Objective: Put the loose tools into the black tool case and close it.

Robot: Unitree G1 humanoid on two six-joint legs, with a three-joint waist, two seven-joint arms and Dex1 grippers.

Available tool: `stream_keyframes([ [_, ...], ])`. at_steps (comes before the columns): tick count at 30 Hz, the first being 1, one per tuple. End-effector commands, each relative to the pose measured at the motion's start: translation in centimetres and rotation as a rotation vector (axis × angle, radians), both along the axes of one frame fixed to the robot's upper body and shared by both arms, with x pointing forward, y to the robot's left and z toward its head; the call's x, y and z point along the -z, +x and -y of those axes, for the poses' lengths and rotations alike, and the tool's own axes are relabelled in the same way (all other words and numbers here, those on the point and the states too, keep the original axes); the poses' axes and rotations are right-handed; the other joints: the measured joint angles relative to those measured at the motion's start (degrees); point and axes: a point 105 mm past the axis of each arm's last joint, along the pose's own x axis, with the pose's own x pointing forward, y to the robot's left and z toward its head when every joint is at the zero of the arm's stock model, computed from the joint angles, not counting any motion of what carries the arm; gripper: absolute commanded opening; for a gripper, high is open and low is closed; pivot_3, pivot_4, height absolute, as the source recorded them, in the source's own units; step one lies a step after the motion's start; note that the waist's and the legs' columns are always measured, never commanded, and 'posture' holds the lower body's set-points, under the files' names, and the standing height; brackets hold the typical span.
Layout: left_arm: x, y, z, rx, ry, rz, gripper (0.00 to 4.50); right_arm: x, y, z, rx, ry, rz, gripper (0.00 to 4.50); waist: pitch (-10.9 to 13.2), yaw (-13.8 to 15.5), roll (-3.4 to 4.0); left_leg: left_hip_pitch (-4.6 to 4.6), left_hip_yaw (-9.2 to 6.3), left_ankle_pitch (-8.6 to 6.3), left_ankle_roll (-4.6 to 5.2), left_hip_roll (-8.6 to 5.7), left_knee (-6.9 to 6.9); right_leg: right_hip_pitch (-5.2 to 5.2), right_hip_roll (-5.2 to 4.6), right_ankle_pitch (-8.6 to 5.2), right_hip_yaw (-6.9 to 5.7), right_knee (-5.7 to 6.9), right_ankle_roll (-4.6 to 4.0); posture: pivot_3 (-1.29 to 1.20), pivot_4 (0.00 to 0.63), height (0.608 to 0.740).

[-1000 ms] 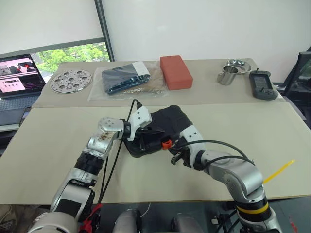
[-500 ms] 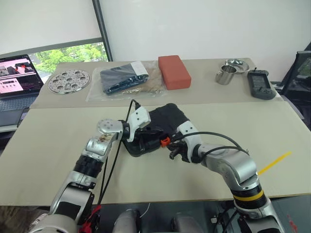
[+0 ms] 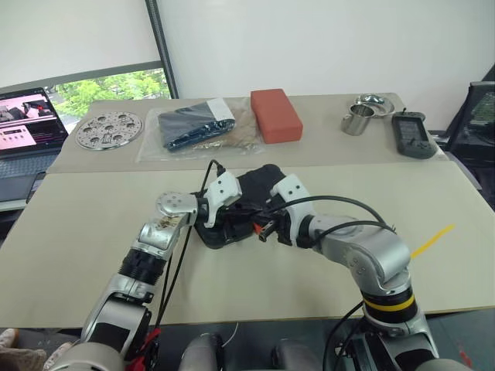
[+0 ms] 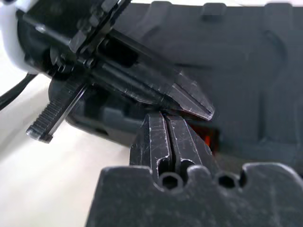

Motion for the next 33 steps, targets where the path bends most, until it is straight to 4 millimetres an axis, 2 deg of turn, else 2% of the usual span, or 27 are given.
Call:
stream_keyframes([
  [1,2.3,-0.6,-0.2,0.001,0.048,-0.078,0.0,-1.1,0.2,0.1,0.007,0.024,0.055,0.04,0.0,0.2,0.0,0.0,0.01,0.0,0.0,0.0,0.0,0.0,0.0,0.0,0.0,-0.02,0.0,0.0,0.15,0.74],
  [7,1.8,0.0,-0.7,-0.032,0.031,-0.066,0.0,-1.5,-0.1,0.4,0.001,0.037,0.061,0.04,0.0,0.4,0.0,0.0,0.01,-0.01,0.01,0.0,-0.02,0.0,0.0,0.0,0.0,-0.04,0.0,0.0,0.15,0.74],
  [11,0.2,0.4,-1.2,-0.08,-0.072,-0.056,0.0,-2.6,-1.5,1.1,-0.07,0.107,0.08,0.04,0.0,0.5,0.0,-0.03,0.01,-0.01,0.01,0.0,-0.02,0.0,0.0,0.0,0.0,-0.06,0.0,0.0,0.15,0.74],
  [16,-1.2,0.8,-3.6,-0.203,-0.169,-0.029,0.0,-2.4,-3.0,4.0,-0.128,0.086,0.156,0.04,0.0,0.5,-0.04,-0.06,0.0,-0.03,0.05,-0.01,-0.04,0.01,-0.01,0.0,-0.01,-0.16,0.0,0.0,0.15,0.74],
  [19,-1.8,-0.2,-5.8,-0.25,-0.222,-0.015,0.0,-2.6,-3.1,6.1,-0.113,0.125,0.216,0.04,0.0,-0.4,-0.07,-0.02,0.0,-0.03,0.04,0.01,-0.05,0.0,0.09,0.0,0.03,-0.14,0.01,0.0,0.15,0.74],
  [21,-1.5,-1.5,-7.9,-0.297,-0.201,0.016,0.55,-2.4,-3.2,7.8,-0.099,0.153,0.25,0.0,0.1,-1.0,-0.08,0.01,-0.05,-0.03,0.03,0.07,-0.12,0.01,0.16,0.0,0.04,-0.14,0.01,0.0,0.15,0.74],
  [23,-1.0,-2.7,-10.0,-0.36,-0.182,0.02,1.24,-1.8,-3.0,9.6,-0.07,0.152,0.268,0.64,0.1,-1.2,-0.08,0.06,-0.06,-0.03,0.01,0.11,-0.18,0.03,0.21,0.0,0.06,-0.16,0.01,0.0,0.15,0.74],
  [25,-0.3,-3.8,-11.9,-0.416,-0.158,0.012,1.85,-0.9,-2.9,11.2,-0.052,0.142,0.267,1.09,0.1,-1.1,-0.13,0.1,-0.05,-0.02,0.0,0.11,-0.2,0.03,0.2,0.0,0.09,-0.17,0.01,0.0,0.15,0.74],
  [29,2.0,-6.5,-15.4,-0.501,-0.117,-0.044,3.45,0.3,-2.6,13.8,-0.019,0.124,0.303,2.62,0.2,-0.9,-0.15,0.28,-0.01,-0.04,0.02,0.03,-0.21,0.2,-0.13,-0.01,0.07,-0.18,0.0,0.0,0.15,0.74],
  [30,2.6,-7.3,-16.1,-0.516,-0.102,-0.052,3.61,0.6,-2.5,14.3,-0.009,0.124,0.309,2.76,0.2,-0.9,-0.17,0.29,0.01,-0.06,0.04,-0.01,-0.22,0.21,-0.24,-0.01,0.05,-0.19,0.0,0.0,0.15,0.74],
  [31,3.1,-7.9,-16.5,-0.525,-0.086,-0.055,4.16,0.9,-2.5,14.9,-0.003,0.117,0.315,3.22,0.2,-0.9,-0.22,0.28,0.04,-0.1,0.1,-0.04,-0.23,0.21,-0.39,-0.01,0.04,-0.21,0.0,0.0,0.15,0.74],
  [32,3.6,-8.4,-16.7,-0.533,-0.07,-0.053,4.5,1.3,-2.5,15.3,0.004,0.11,0.32,3.65,0.2,-0.8,-0.25,0.26,0.05,-0.13,0.15,-0.1,-0.24,0.21,-0.51,-0.01,0.01,-0.25,0.0,0.0,0.15,0.74],
  [33,4.0,-8.6,-16.9,-0.546,-0.054,-0.044,4.5,1.6,-2.4,15.8,0.014,0.098,0.33,3.91,0.2,-0.5,-0.27,0.25,0.05,-0.14,0.17,-0.12,-0.23,0.22,-0.58,0.0,0.0,-0.27,0.0,0.0,0.15,0.74],
])
